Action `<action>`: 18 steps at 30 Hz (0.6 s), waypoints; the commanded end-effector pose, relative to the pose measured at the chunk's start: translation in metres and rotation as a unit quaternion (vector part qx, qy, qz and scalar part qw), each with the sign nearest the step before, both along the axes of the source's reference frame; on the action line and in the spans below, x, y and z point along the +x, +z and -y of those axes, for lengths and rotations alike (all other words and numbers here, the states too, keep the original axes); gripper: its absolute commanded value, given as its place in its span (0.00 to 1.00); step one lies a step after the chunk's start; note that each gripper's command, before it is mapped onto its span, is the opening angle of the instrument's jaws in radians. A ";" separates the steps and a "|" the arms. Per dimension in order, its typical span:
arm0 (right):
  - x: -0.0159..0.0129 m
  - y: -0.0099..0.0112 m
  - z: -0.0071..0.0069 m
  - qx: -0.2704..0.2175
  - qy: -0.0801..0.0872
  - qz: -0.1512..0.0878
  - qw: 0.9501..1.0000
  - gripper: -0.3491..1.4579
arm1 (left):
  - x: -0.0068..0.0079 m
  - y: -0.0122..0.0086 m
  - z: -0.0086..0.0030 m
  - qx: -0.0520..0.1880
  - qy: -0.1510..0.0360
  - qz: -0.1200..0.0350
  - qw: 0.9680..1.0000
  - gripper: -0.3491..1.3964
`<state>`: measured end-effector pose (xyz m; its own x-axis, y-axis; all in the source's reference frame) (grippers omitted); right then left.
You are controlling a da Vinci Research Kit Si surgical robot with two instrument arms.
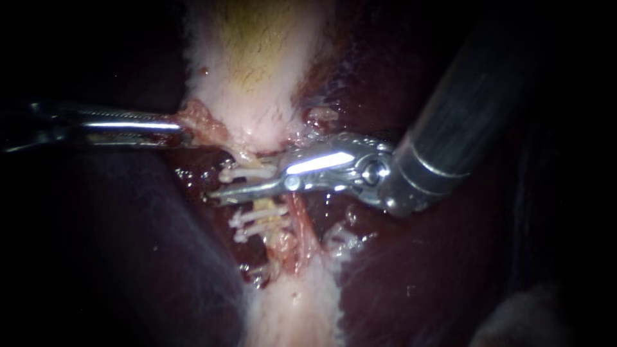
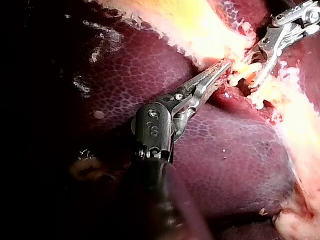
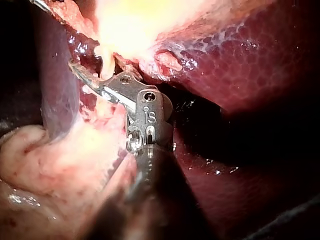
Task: Going back third clip left tube
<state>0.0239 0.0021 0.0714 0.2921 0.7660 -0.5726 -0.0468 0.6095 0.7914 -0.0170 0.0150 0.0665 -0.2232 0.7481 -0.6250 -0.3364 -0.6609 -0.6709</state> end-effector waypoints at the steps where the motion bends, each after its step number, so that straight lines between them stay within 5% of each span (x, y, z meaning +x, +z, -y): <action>1: -0.0002 0.0000 0.0001 -0.011 -0.003 0.000 1.000 0.47 | 0.0000 0.0001 0.0000 0.000 0.000 0.000 1.000 0.00; 18: -0.0112 -0.0033 0.0003 -0.169 -0.026 -0.015 0.985 0.47 | 0.0002 0.0001 0.0000 0.000 0.000 0.000 1.000 0.00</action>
<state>0.0119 0.0017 0.0678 0.3049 0.5079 -0.8057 0.0183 0.8427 0.5381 -0.0168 0.0150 0.0666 -0.2237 0.7476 -0.6254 -0.3367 -0.6614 -0.6702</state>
